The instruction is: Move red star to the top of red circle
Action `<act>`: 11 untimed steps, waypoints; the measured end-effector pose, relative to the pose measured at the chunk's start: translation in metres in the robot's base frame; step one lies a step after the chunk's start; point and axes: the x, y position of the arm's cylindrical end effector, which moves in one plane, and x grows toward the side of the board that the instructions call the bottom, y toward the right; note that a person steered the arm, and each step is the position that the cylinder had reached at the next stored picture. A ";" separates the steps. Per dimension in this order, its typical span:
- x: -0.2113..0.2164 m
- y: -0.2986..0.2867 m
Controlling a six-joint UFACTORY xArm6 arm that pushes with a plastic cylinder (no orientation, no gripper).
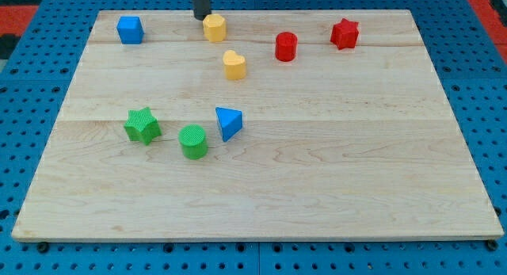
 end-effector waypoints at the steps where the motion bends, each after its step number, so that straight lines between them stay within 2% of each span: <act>1: 0.012 0.076; 2: 0.039 0.086; 3: 0.019 0.085; 5: 0.101 0.186; 7: 0.029 0.282; 8: 0.013 0.305; 9: -0.026 0.320; 10: -0.009 0.255; 11: 0.055 0.232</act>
